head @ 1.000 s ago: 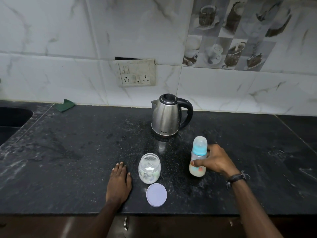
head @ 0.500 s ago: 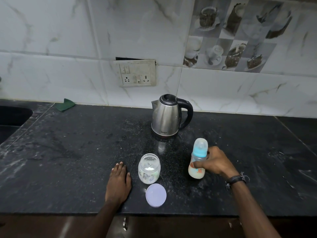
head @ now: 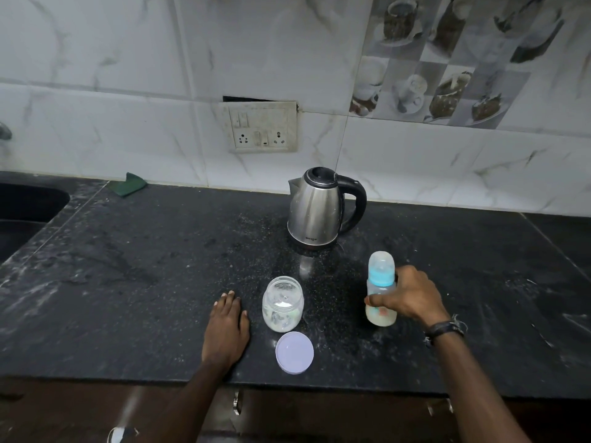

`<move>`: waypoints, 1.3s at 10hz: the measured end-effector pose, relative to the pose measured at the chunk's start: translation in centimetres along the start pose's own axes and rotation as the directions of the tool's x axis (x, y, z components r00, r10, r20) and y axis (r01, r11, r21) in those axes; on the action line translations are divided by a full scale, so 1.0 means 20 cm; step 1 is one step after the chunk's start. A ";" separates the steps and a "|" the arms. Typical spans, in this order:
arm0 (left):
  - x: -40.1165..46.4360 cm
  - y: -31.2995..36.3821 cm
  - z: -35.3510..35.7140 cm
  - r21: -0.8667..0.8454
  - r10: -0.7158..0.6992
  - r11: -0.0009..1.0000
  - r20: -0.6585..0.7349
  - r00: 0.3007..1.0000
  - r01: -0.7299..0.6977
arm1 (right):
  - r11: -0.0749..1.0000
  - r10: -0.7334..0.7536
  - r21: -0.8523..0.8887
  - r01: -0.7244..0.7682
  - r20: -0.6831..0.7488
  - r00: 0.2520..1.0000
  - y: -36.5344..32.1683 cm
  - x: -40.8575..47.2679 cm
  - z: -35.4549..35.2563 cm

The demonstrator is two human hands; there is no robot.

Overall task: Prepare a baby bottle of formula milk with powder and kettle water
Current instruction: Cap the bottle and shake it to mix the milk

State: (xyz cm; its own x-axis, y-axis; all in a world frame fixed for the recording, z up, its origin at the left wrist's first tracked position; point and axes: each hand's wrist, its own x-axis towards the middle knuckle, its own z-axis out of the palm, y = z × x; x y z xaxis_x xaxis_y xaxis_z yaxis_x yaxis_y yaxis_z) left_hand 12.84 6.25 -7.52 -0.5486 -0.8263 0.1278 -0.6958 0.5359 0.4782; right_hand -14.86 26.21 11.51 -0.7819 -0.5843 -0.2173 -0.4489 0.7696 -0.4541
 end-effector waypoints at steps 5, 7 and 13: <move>0.00 -0.01 0.01 0.005 0.004 1.000 -0.005 1.000 -0.004 | 1.000 0.009 -0.002 -0.009 -0.015 1.000 -0.02 0.00 0.01; 0.00 -0.02 0.02 -0.001 0.005 1.000 -0.007 1.000 -0.005 | 1.000 0.015 0.025 -0.014 -0.053 0.998 -0.01 0.01 0.02; 0.00 -0.01 0.01 0.006 0.015 1.000 -0.014 1.000 -0.015 | 0.999 0.009 -0.043 -0.010 -0.032 0.999 -0.01 0.01 0.01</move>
State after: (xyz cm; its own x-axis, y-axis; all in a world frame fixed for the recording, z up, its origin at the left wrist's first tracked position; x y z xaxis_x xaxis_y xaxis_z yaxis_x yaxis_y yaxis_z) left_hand 12.84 6.13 -7.73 -0.5523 -0.8206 0.1470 -0.6904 0.5490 0.4711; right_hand -14.83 25.99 11.45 -0.7990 -0.5692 -0.1939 -0.4593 0.7858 -0.4143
